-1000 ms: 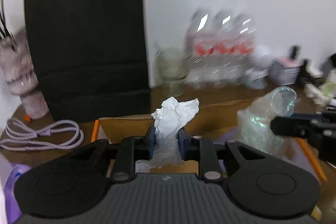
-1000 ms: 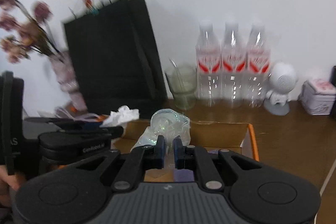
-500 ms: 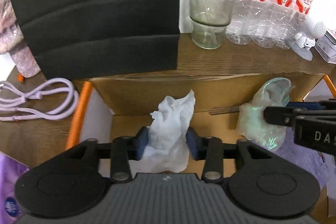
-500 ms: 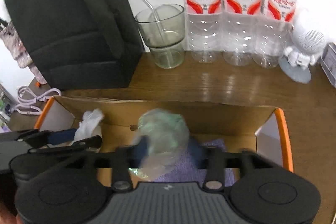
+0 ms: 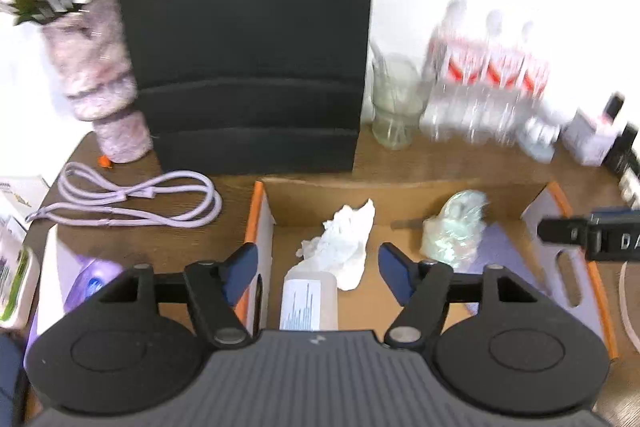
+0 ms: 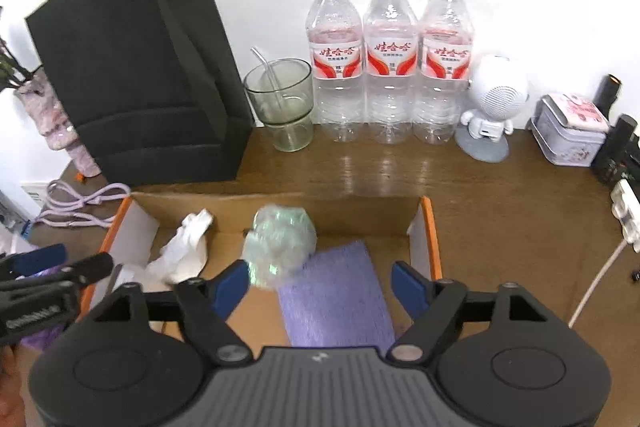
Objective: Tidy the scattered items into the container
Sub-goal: 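Move both tools back to the items in front of the box, then grasp the small soap bar with the left tool while the right tool grasps the plush toy, then carry the soap bar and plush toy into the box and release both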
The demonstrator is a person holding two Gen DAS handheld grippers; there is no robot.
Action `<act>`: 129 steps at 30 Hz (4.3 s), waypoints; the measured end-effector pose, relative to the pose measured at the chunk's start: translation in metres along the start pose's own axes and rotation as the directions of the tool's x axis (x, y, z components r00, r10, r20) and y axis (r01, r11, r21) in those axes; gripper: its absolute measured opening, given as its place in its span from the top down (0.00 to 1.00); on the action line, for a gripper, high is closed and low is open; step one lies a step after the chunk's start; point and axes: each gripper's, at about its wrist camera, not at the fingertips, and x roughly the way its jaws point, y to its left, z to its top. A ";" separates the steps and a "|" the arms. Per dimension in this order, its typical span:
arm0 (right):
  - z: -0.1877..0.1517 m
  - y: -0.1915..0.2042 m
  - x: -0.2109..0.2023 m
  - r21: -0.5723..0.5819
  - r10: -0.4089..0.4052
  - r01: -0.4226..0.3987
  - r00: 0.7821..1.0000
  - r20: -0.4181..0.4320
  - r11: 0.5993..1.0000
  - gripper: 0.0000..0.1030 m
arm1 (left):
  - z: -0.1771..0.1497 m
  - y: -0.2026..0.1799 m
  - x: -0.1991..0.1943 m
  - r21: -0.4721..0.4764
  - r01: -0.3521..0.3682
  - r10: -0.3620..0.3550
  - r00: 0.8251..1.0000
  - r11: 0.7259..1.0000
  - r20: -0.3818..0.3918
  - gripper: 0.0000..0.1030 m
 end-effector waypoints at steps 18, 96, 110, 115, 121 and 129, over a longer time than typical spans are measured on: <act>-0.196 0.035 -0.093 -0.161 0.077 0.027 0.789 0.609 0.987 0.14 | -0.166 -0.011 -0.125 0.067 -0.061 0.011 0.813 0.996 0.582 0.00; -0.307 0.000 -0.172 -0.264 0.174 -0.043 0.852 0.494 0.963 0.79 | -0.273 0.015 -0.149 0.055 0.327 -0.327 0.892 0.943 0.312 0.96; -0.392 -0.006 -0.151 -0.264 0.156 -0.070 0.934 0.322 0.962 0.31 | -0.327 -0.008 -0.166 0.155 0.310 -0.341 0.909 0.938 0.240 0.96; -0.396 0.016 -0.122 -0.238 0.114 -0.043 0.949 0.294 0.970 0.49 | -0.332 -0.010 -0.165 0.154 0.290 -0.319 0.920 0.945 0.226 0.96; -0.383 0.011 -0.175 -0.223 0.124 -0.030 0.899 0.421 0.974 0.58 | -0.326 0.003 -0.182 0.141 0.280 -0.309 0.911 0.950 0.274 0.96; -0.312 0.019 -0.158 -0.173 0.110 -0.033 0.883 0.457 0.984 0.74 | -0.307 0.006 -0.170 0.118 0.306 -0.327 0.902 0.945 0.282 0.95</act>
